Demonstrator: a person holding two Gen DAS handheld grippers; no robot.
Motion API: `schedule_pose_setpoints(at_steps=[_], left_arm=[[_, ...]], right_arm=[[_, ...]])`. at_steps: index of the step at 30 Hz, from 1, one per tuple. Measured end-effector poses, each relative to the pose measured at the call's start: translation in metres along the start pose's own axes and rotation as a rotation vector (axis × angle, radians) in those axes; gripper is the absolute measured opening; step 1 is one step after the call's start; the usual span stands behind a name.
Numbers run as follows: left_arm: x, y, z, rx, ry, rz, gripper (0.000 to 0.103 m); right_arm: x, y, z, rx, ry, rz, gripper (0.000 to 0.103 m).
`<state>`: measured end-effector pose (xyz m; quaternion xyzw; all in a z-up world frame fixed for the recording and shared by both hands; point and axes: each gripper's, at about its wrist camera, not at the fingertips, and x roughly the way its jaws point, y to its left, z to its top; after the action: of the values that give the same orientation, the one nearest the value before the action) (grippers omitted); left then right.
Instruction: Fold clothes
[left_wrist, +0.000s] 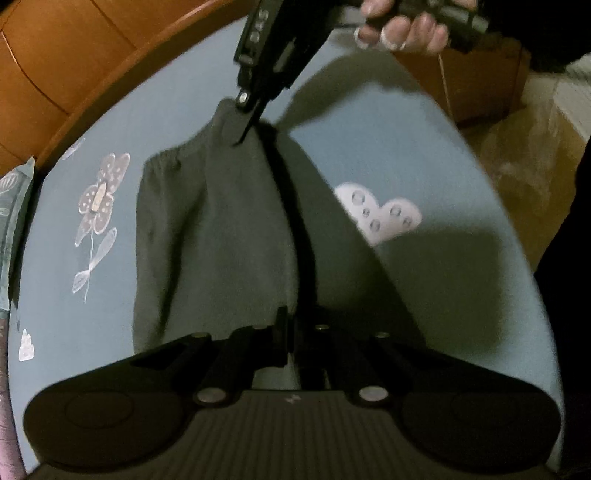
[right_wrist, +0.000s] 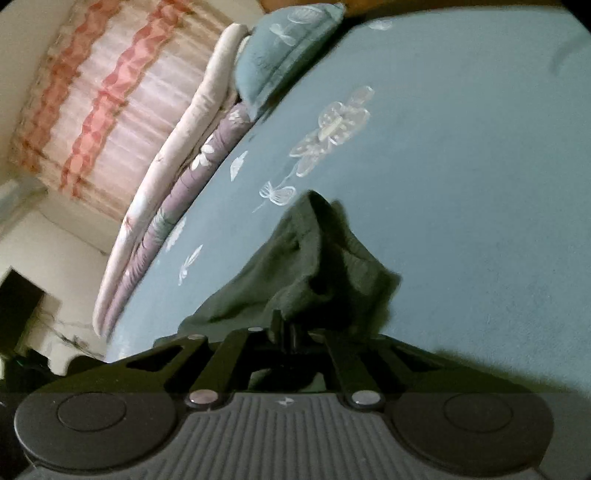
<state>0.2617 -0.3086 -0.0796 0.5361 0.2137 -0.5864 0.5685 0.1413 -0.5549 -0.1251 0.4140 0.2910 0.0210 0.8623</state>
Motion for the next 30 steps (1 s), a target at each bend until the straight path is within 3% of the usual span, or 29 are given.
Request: schedule_pose_setpoints(at_steps=[6, 10, 11, 13, 20, 24, 30], left_arm=[[0.002, 0.004, 0.016, -0.003, -0.036, -0.005, 0.000], [0.009, 0.000, 0.018, -0.057, -0.046, -0.022, 0.000], [0.010, 0.000, 0.017, -0.076, -0.044, -0.021, 0.006], [0.010, 0.000, 0.015, -0.112, -0.044, -0.016, 0.008], [-0.049, -0.006, -0.035, -0.281, -0.045, 0.111, 0.018], [-0.073, -0.028, -0.077, -0.366, 0.043, 0.238, 0.034], [-0.069, -0.061, -0.129, -0.420, 0.229, 0.438, 0.037]], right_arm=[[-0.006, 0.027, 0.013, -0.167, -0.005, -0.084, 0.003], [0.001, 0.009, 0.005, -0.150, 0.050, -0.178, 0.007], [0.001, 0.006, 0.003, -0.135, 0.056, -0.182, 0.008], [0.002, 0.002, -0.002, -0.112, 0.063, -0.190, 0.013], [-0.040, 0.026, 0.004, -0.228, -0.051, -0.273, 0.030], [-0.051, 0.041, 0.008, -0.304, -0.094, -0.289, 0.042], [-0.023, 0.067, 0.006, -0.370, -0.053, -0.210, 0.046]])
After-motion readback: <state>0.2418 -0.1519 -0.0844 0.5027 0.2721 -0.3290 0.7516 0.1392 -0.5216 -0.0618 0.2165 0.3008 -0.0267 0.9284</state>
